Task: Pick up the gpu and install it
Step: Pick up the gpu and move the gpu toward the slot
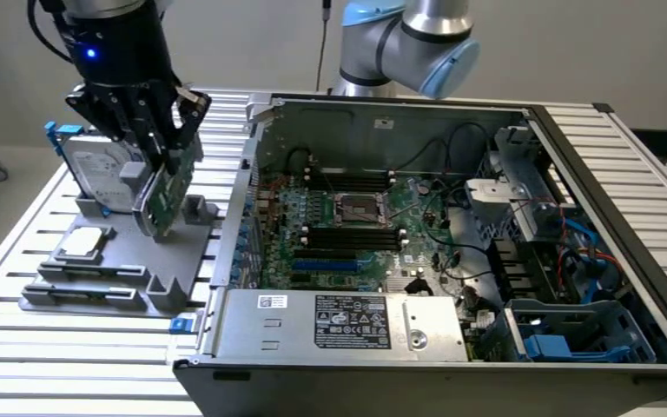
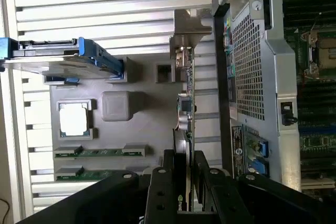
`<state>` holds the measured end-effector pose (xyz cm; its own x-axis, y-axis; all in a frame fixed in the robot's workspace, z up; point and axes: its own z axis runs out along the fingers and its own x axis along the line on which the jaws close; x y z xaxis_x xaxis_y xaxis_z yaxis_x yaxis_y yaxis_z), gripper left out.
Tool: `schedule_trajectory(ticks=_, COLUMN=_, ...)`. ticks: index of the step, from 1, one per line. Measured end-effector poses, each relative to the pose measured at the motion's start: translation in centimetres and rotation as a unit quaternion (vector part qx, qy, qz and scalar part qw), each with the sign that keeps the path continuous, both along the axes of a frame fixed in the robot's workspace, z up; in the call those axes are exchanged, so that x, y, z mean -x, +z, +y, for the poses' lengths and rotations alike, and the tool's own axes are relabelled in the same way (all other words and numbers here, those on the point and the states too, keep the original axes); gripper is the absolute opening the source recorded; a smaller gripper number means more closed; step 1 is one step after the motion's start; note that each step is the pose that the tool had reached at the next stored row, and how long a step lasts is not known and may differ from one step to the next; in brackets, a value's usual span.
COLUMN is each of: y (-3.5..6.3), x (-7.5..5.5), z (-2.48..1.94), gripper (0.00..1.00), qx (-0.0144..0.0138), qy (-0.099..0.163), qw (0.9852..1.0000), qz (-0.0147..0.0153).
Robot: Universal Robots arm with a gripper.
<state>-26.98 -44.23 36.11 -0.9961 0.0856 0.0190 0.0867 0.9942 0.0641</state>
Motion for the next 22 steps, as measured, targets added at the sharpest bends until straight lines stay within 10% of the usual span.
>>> schedule_trajectory(ticks=14, y=5.54, x=-6.4, z=-0.18, gripper=0.27, qx=-0.0085, qy=0.000, qw=1.0000, qz=0.0009)
schedule_trajectory(ticks=22, y=5.95, x=-10.0, z=-0.27, gripper=0.27, qx=-0.0134, qy=0.000, qw=0.9999, qz=0.0018)
